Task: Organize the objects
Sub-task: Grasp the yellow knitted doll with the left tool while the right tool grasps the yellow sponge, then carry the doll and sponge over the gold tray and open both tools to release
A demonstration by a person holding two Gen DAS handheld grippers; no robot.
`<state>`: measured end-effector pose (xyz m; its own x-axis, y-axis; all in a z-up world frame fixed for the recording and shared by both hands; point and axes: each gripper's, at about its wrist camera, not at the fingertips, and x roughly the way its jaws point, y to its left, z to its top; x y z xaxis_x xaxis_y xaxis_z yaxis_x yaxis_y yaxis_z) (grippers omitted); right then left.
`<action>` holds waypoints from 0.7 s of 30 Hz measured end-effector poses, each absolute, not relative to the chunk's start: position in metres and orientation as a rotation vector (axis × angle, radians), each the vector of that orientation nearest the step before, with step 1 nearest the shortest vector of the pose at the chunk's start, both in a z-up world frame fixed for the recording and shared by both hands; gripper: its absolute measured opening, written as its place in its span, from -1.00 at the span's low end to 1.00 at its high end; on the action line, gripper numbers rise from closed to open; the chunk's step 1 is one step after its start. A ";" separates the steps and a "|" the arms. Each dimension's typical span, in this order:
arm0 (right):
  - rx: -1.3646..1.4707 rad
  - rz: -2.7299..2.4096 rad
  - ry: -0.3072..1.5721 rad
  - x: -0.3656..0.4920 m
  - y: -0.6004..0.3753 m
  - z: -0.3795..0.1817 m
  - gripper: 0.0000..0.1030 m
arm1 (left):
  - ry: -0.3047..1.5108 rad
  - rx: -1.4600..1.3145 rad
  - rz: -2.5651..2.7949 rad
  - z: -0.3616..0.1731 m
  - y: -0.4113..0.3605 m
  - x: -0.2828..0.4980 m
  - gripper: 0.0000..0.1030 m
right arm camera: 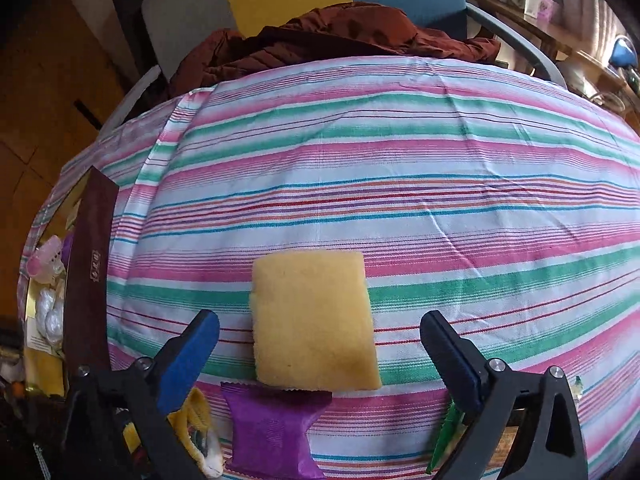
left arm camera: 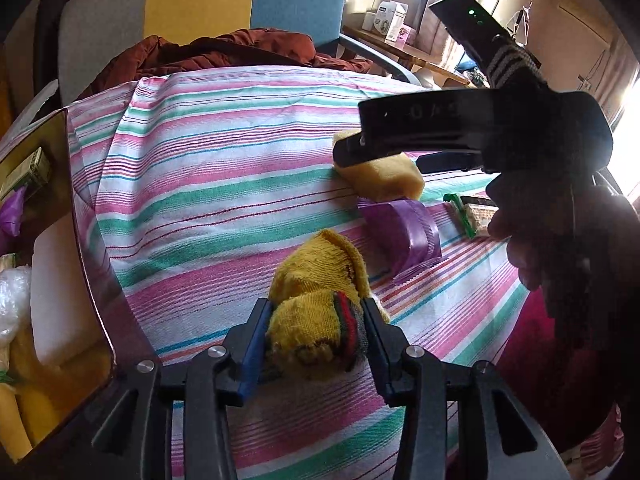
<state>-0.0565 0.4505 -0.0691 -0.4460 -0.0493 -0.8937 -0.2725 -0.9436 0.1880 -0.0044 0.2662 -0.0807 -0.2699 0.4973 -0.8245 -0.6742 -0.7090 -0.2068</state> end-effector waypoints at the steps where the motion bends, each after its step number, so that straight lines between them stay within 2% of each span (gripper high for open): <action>1: -1.584 2.520 0.444 -0.057 0.449 -0.071 0.66 | 0.239 -1.225 2.031 -0.081 0.266 -0.004 -0.12; 2: -1.600 2.511 0.422 -0.057 0.448 -0.073 0.28 | 0.241 -1.222 2.032 -0.081 0.268 -0.004 -0.12; 3: -1.616 2.499 0.409 -0.058 0.447 -0.076 0.09 | 0.245 -1.218 2.033 -0.081 0.268 -0.004 -0.12; 6: -1.604 2.513 0.388 -0.057 0.446 -0.073 0.07 | 0.248 -1.213 2.030 -0.081 0.271 -0.004 -0.13; 10: -1.534 2.530 0.439 -0.052 0.456 -0.063 0.06 | 0.263 -1.194 2.030 -0.068 0.271 -0.001 -0.27; 21: -1.351 2.582 0.521 -0.041 0.465 -0.038 0.07 | 0.094 -1.058 2.171 0.010 0.196 -0.003 -0.28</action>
<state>-0.0408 0.4654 -0.0375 -0.5705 -0.0020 -0.8213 -0.3164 -0.9223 0.2220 -0.0034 0.1959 0.0103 -0.4133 0.5661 -0.7132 -0.6253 -0.7458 -0.2296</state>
